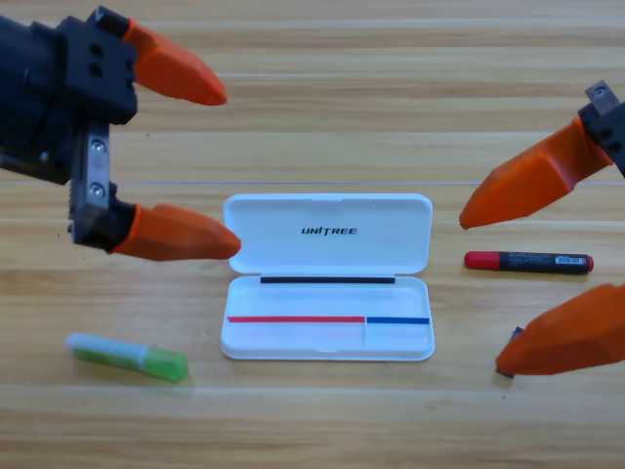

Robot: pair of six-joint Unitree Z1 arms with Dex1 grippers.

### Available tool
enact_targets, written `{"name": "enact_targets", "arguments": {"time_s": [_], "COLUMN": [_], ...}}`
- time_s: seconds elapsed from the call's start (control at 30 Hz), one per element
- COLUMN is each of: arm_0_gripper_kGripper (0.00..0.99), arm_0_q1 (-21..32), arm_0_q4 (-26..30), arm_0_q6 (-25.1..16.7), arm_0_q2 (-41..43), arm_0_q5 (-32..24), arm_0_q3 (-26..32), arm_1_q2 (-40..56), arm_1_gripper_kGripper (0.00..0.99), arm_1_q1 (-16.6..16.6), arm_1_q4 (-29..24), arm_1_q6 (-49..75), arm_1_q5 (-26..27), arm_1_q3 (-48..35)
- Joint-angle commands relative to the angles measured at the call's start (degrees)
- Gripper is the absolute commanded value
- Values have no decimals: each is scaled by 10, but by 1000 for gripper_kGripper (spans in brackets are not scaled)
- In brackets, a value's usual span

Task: Clean up eraser and pencils

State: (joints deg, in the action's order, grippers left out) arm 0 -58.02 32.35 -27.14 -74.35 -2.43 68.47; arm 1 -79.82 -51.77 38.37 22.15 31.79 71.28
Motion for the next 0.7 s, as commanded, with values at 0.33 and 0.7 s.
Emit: {"name": "enact_targets", "arguments": {"time_s": [0.33, 0.7], "arm_0_gripper_kGripper": [990, 990], "arm_0_q1": [-10, 88], "arm_0_q4": [3, 47], "arm_0_q6": [3, -39], "arm_0_q2": [3, -6], "arm_0_q5": [9, 48], "arm_0_q3": [-16, 37], "arm_1_q2": [-2, -46], "arm_1_gripper_kGripper": [971, 968], "arm_1_q1": [-15, 18], "arm_1_q4": [-11, 89], "arm_1_q6": [-2, -134], "arm_1_q5": [-15, -283], "arm_1_q3": [-22, 78]}}
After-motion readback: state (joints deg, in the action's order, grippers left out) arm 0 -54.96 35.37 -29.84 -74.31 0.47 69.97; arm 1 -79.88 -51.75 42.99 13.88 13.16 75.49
